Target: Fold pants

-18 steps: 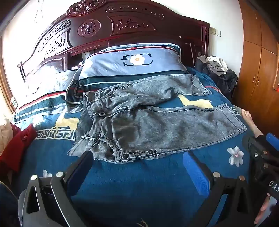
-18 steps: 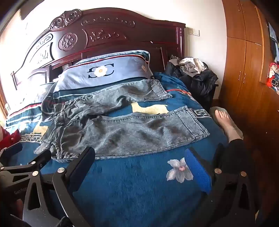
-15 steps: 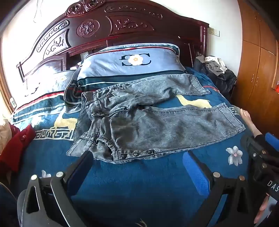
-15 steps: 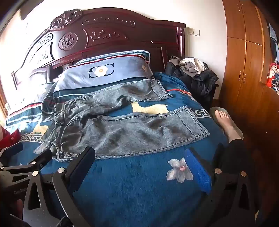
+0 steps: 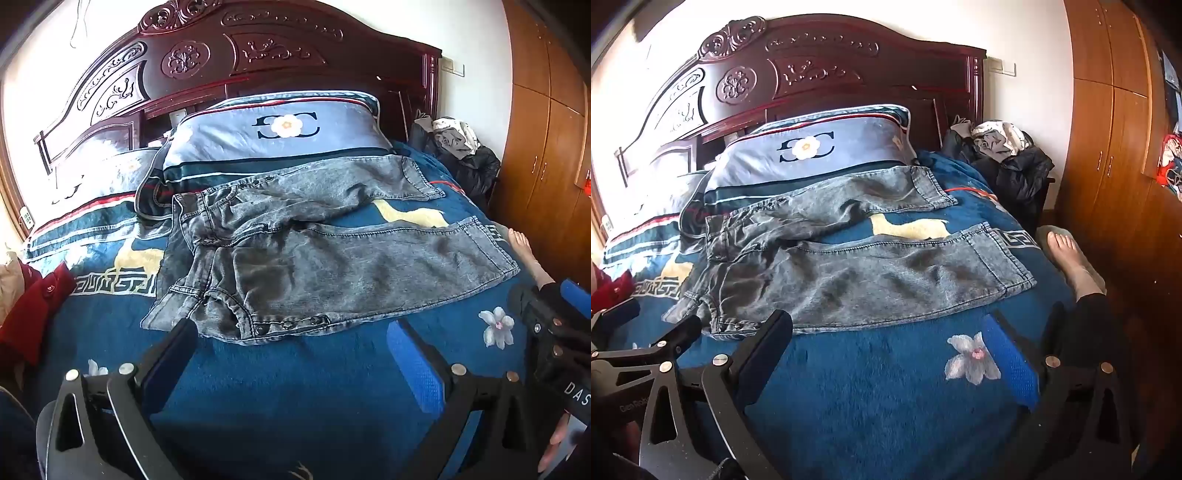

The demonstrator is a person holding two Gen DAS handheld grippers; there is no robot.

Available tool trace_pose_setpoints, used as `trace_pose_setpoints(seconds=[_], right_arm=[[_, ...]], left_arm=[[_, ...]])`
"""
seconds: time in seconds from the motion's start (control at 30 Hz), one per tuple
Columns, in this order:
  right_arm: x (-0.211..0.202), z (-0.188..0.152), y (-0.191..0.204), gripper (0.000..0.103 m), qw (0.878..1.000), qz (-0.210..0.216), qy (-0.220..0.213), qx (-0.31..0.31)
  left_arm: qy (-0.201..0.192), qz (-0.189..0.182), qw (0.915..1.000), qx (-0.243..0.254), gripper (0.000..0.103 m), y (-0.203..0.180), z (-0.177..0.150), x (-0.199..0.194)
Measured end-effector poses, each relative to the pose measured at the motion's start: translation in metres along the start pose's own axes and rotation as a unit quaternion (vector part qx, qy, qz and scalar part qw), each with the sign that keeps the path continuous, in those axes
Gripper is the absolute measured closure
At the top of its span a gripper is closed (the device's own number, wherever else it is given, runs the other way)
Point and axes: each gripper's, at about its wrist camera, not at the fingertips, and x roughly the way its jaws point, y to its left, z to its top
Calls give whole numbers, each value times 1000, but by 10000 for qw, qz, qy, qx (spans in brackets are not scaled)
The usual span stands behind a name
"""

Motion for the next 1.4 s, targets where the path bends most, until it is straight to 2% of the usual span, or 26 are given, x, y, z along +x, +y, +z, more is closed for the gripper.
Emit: trace_pose_setpoints(seconds=[1.4], right_arm=[[4, -5, 4, 0, 10000, -7, 45, -12]], left_arm=[[81, -19, 9999, -136, 0, 6, -3, 5]])
